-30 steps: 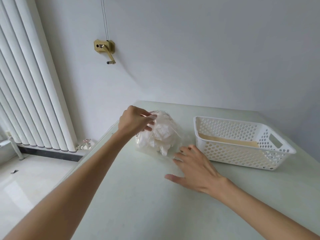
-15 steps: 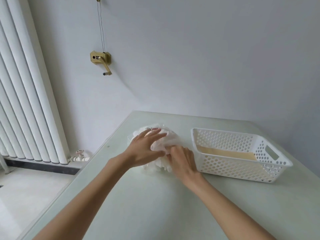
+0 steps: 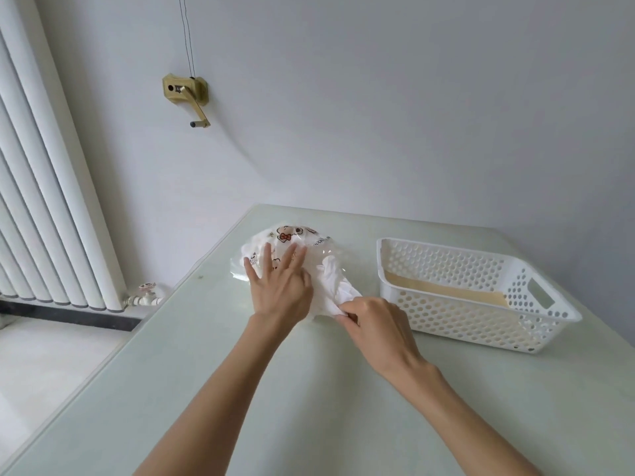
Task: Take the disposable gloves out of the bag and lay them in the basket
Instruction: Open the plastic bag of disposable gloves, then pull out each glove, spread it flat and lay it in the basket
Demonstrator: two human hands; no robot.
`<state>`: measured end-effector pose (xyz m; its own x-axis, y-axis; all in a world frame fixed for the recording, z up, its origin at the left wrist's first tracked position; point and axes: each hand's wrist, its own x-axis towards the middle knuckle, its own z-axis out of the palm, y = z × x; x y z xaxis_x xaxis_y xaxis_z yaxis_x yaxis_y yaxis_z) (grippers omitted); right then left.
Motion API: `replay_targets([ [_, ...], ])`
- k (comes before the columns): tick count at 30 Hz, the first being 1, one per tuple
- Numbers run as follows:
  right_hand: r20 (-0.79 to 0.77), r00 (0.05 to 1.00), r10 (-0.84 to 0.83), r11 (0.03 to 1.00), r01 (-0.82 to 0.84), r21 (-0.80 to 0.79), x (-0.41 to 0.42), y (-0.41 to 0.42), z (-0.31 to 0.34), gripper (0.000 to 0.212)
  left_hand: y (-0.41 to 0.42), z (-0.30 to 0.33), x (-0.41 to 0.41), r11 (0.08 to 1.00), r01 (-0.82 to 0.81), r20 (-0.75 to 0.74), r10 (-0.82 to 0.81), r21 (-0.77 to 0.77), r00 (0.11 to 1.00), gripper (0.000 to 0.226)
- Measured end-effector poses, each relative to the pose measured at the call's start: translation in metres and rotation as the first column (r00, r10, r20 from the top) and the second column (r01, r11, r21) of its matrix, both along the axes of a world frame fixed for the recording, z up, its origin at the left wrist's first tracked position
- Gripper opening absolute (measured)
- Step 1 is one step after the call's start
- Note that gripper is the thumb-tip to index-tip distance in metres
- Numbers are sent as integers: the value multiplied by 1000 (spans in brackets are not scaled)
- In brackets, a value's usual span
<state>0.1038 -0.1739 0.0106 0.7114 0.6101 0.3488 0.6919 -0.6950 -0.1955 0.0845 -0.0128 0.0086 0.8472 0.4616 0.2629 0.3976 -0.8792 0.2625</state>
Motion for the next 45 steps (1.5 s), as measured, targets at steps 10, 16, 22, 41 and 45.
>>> replay_targets([
  [10,-414,903,-113,987,151,60,63,-5,33,15,16,28,25,993,106,-84,-111,-59,990,69],
  [16,-310,919,-245,960,184,-213,57,17,23,29,-2,38,32,879,476,84,-475,9,876,47],
  [22,-200,968,-150,986,160,36,61,3,40,17,16,24,37,903,427,-4,-428,-55,904,33],
  [41,-254,914,317,601,14,799,78,-24,68,22,13,20,40,928,371,-36,-372,-27,927,62],
  [45,-151,948,282,544,-28,839,74,-27,78,22,13,18,42,942,336,-64,-336,-19,939,53],
])
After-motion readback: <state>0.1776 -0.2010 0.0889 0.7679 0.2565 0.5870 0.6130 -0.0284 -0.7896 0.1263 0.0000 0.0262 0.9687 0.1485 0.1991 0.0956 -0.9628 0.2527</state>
